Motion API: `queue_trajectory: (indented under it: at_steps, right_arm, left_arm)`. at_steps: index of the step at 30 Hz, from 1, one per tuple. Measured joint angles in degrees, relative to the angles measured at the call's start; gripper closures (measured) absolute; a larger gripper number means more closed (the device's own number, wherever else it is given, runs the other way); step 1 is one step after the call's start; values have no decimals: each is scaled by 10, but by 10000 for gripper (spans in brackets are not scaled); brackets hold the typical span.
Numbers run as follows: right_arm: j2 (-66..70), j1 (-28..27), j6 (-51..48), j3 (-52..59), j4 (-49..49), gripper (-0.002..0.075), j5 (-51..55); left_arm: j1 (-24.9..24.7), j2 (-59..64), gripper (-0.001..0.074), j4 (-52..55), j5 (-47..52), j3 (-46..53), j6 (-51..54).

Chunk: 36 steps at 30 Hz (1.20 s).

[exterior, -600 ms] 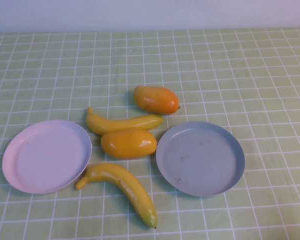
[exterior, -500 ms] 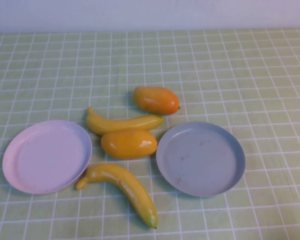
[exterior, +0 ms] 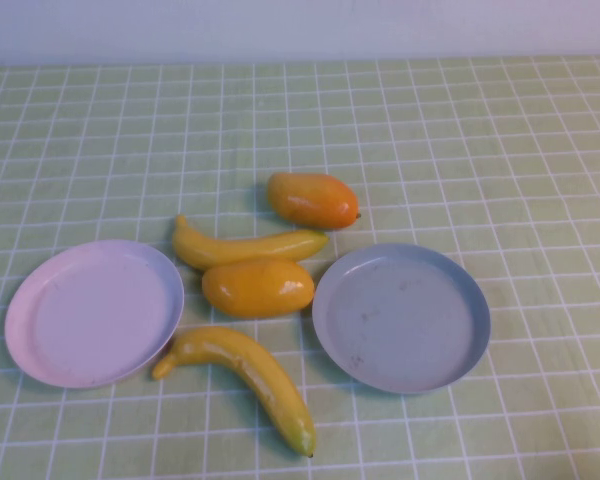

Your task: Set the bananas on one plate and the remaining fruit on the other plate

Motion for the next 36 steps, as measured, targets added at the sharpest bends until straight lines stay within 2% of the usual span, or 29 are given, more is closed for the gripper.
queue_trajectory:
  at_steps: [5,13,21,24,29,36]
  right_arm:
    - [0,0,0,0,0,741,0]
    - [0,0,0,0,0,741,0]
    - [0,0,0,0,0,741,0]
    - [0,0,0,0,0,741,0]
    - [0,0,0,0,0,741,0]
    - [0,0,0,0,0,741,0]
  left_arm:
    - [0,0,736,-26,-7,0,-35]
    - [0,0,737,-146,-75,0,-186]
    - [0,0,737,-160,-120,0,-203]
    - [0,0,737,-156,-88,-16,-202]
    - [0,59,737,-118,92,-170,-108]
    - [0,242,737,-154,319,-375,201]
